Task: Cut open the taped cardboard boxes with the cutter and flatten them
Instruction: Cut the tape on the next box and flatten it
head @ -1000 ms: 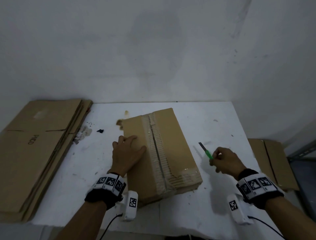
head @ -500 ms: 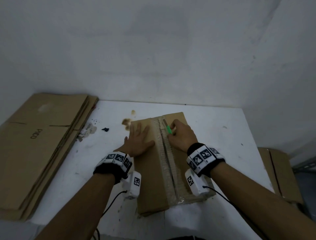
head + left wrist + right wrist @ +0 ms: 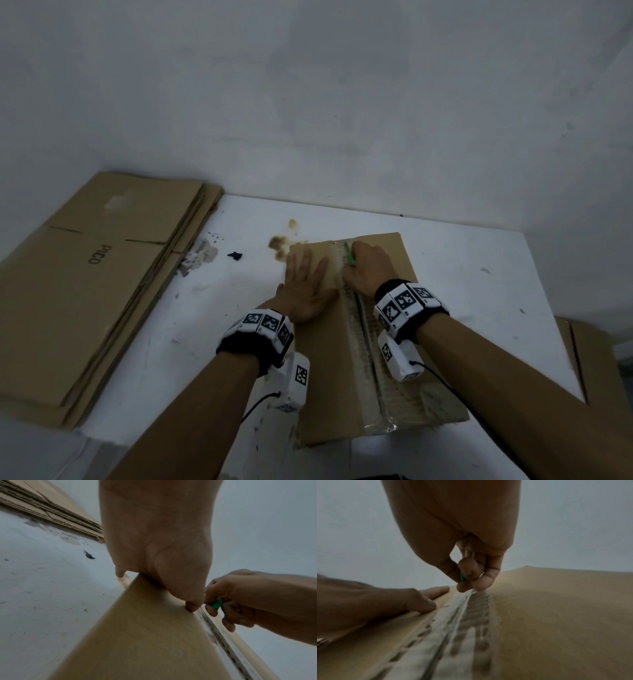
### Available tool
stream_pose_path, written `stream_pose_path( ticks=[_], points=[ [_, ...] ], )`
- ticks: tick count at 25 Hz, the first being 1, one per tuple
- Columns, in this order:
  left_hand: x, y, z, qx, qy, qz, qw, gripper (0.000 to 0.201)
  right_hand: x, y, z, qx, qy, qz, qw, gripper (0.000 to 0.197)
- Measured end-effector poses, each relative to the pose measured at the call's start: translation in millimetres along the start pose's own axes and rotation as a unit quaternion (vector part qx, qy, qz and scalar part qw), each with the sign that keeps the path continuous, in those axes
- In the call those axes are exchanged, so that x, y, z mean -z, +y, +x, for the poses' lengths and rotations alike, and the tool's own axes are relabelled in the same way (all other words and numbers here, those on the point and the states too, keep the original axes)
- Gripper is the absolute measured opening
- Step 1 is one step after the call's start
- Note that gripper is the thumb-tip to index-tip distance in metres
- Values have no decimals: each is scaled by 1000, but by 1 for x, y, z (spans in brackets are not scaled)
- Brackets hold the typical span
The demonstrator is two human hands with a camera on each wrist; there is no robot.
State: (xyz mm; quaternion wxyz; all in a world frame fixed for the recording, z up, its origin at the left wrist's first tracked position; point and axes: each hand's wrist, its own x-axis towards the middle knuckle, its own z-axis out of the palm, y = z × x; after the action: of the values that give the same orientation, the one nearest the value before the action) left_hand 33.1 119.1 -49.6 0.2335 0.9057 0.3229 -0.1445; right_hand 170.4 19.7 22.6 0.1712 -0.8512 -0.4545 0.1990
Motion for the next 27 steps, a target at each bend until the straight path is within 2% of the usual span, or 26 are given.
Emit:
stream_pose_path(
  ticks=[2,5,8,15,18,24,27],
  points=[
    [3,4,-3,7,-10,6,1000,96,2,-2,-2,-1,-11,3,1000,25],
    [8,8,-8,19,-18,-18,999,80,3,-1,-15,-10,-37,9,999,24],
    [10,11,-10,20,-23,-25,999,81,1,3,-44,-15,-76,6,997,32],
    [13,16,-10,35,-29,1,999,79,-2,18,-132,-1,-110,48,993,28],
    [12,17,-10,42,-20,10,999,78,-12,32,-167,-8,-112,71,991,17],
    [9,16,-7,34,4,42,999,77,-18,46,-235,-5,-104,140,985,18],
    [11,21,-11,47,10,8,999,87,-13,51,-250,-12,-101,149,984,14]
  ],
)
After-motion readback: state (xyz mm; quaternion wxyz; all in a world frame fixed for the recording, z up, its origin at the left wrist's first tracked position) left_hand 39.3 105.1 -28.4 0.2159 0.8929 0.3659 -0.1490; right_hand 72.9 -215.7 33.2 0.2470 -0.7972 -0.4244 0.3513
